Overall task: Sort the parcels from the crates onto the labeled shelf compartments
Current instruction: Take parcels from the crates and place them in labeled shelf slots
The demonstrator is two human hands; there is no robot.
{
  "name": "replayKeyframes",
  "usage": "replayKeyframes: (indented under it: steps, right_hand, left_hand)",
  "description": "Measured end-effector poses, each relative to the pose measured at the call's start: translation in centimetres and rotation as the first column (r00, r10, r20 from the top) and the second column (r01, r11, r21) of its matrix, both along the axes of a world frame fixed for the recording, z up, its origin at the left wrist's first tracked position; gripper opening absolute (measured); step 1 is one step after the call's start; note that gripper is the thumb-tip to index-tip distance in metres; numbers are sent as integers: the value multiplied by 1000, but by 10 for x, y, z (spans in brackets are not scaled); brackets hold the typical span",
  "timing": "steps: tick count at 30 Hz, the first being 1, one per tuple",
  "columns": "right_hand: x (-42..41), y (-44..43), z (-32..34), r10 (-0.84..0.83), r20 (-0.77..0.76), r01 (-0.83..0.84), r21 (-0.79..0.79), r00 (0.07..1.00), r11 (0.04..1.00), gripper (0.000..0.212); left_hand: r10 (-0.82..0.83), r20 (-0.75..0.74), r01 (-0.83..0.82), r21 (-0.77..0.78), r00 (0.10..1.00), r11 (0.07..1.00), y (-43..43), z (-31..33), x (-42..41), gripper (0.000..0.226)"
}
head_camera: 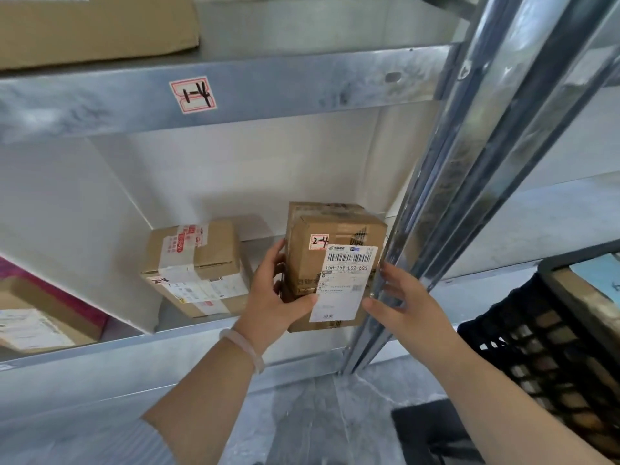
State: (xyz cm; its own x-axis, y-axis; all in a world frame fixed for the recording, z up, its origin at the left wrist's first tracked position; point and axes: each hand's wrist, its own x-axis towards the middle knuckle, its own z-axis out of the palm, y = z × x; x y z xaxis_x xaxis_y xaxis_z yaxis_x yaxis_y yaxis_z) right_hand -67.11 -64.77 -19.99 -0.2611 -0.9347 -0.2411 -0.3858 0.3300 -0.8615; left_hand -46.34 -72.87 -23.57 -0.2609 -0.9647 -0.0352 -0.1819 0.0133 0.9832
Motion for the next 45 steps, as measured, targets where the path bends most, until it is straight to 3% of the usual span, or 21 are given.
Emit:
replayKeyframes:
  steps: [11,27,35,37,40,45]
  right_hand:
    - [-6,-4,-11,29,-46,-25,74,999,997,67]
    - [-5,2,-22,119,-132,-102,126,984,987,63]
    - [4,13,-11,261,-264,-251,73,929,965,62]
    - [11,15,-9,311,-310,-305,67,899,950,63]
    - [32,15,-8,425,-399,-427,90,812,900,67]
    - [85,11,-4,638,-486,-688,98,597,719,73]
  left_hand:
    - [22,44,-25,75,999,997,-22,-28,3,102]
    - [75,208,-87,47,975,995,-28,-39,-14,86]
    - [76,221,-65,-58,972,996,0,-22,-10,80]
    - [70,356,-33,-109,932,994,18,-21,-1,80]
    - [129,582,-56,-141,803,988,53,-19,23,75]
    - [282,741,-98,-283,610,954,109,-3,78,68]
